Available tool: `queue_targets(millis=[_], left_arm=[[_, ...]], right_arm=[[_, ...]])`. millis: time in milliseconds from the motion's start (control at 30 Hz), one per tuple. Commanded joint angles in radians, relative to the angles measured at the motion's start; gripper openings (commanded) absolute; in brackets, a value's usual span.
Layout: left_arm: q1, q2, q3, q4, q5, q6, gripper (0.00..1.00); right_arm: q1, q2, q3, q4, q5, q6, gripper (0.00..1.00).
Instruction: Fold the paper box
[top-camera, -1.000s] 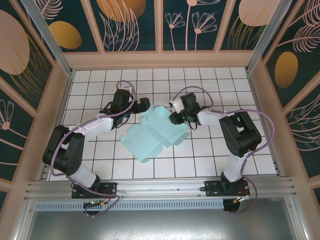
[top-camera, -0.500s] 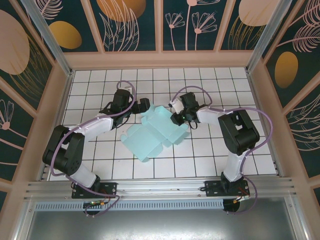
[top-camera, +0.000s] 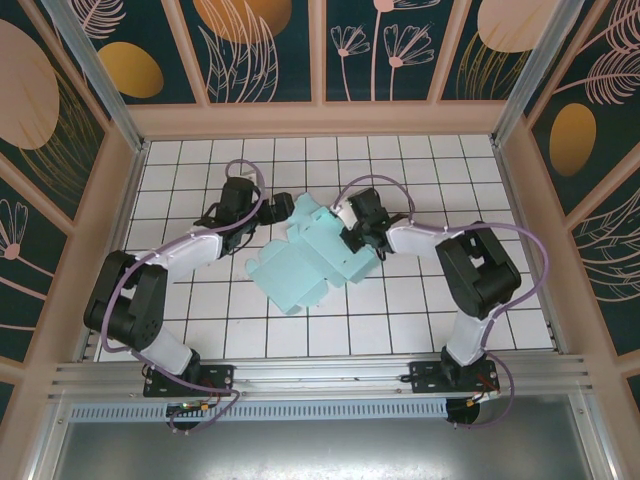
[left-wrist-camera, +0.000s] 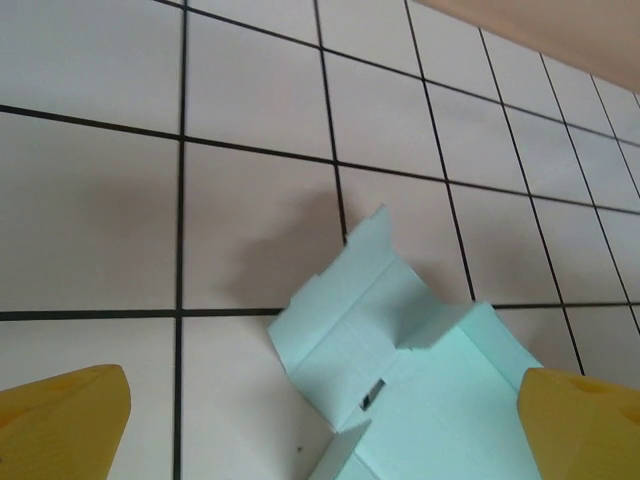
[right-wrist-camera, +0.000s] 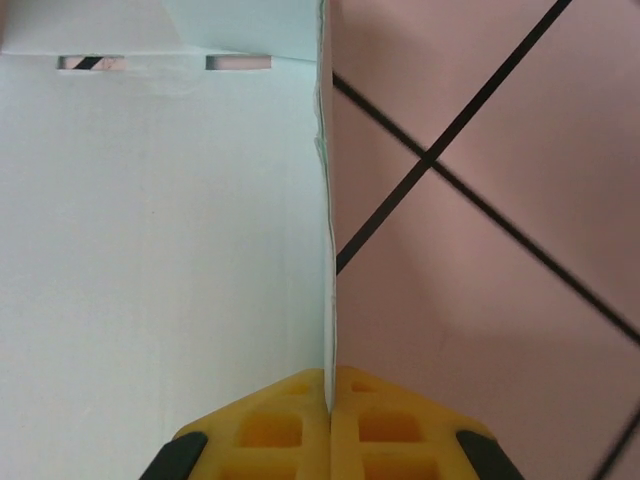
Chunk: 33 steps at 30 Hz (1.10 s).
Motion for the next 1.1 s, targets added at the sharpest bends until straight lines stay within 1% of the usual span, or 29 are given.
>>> queue_targets(millis=[0,100,167,267,367,533,667,767,933,1000,1067], left_arm=[[0.045,-0.052,-0.042,0.059,0.010,-0.048,0.99],[0.082,-0.075,-0.074,0.071,0.022,-0.058,0.99],[0.102,-0.082,-0.085,0.070,0.029,-0.057,0.99],[0.121,-0.092,-0.107,0.081,0.032,-0.057,0.99],[0.133,-0.097,-0.123,0.093,0.038,-0.061,0.99],[0.153,-0.095,-0.150,0.108,0.036,-0.079,0.99],[0.189,-0.107,-0.190,0.145,0.060,-0.098,0.99],[0.209,-0.120,-0.208,0.149,0.070,-0.095,0.99],[0.233,-0.133,-0.224,0.138,0.066,-0.076,0.99],[0.248,-0.135,-0.235,0.140,0.070,-0.075,0.99],[0.269,-0.133,-0.246,0.148,0.090,-0.078,0.99]], right_arm=[[0.053,-0.064,-0.031,0.075,0.211,-0.063,0.00],[0.082,-0.091,-0.042,0.104,0.294,-0.086,0.00],[0.115,-0.102,-0.053,0.149,0.405,-0.134,0.00],[0.167,-0.110,-0.102,0.295,0.578,-0.279,0.00],[0.196,-0.112,-0.119,0.403,0.668,-0.398,0.00],[0.238,-0.091,-0.130,0.547,0.740,-0.566,0.00],[0.273,-0.042,-0.141,0.643,0.764,-0.661,0.00],[0.308,0.011,-0.159,0.753,0.790,-0.749,0.00],[0.367,0.051,-0.146,0.752,0.770,-0.745,0.00],[0.389,0.071,-0.159,0.802,0.765,-0.789,0.00],[0.408,0.092,-0.190,0.889,0.751,-0.862,0.00]])
